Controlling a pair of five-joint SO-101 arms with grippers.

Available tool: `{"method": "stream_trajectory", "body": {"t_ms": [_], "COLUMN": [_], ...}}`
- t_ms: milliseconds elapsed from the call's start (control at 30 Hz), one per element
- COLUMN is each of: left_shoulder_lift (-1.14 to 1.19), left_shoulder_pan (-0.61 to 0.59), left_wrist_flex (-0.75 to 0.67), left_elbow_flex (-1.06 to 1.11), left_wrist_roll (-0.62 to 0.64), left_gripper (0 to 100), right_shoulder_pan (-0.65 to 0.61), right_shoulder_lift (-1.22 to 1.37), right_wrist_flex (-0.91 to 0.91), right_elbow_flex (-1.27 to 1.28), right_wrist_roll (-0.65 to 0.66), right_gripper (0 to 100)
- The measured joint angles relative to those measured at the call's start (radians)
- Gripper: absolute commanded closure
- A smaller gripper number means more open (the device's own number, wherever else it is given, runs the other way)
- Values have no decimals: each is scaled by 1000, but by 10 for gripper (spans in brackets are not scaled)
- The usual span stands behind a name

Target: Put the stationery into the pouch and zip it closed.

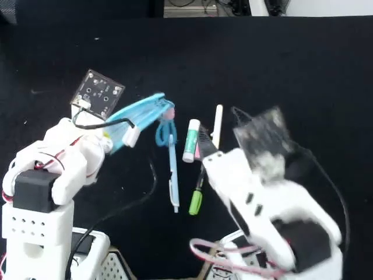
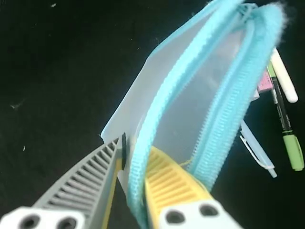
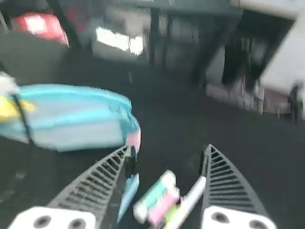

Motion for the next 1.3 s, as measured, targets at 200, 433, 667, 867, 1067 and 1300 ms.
{"method": "stream_trajectory", "body": {"t_ms": [200,433,667,867,1067,1300], "left_shoulder_lift": [-54,-74,-74,-75,-75,-74], "left_shoulder_pan": [66,-35,-121,-126,-126,-127], "left_wrist_flex": [92,120,212,258,258,140], "left_elbow_flex": [35,37,0,-25,-25,-25], "left_wrist_roll": [-3,115,296,336,338,347], "left_gripper": [874,801,800,816,978,971], "right_shoulder_pan": [20,2,-9,-9,-9,-9], "right_shoulder_lift": [60,71,71,71,71,71], "right_wrist_flex": [38,40,40,40,40,40], "right_elbow_flex": [-52,-55,-55,-55,-55,-55], "right_wrist_roll": [-3,-3,-3,-3,-3,-3], "right_gripper": [769,769,769,769,769,769]}}
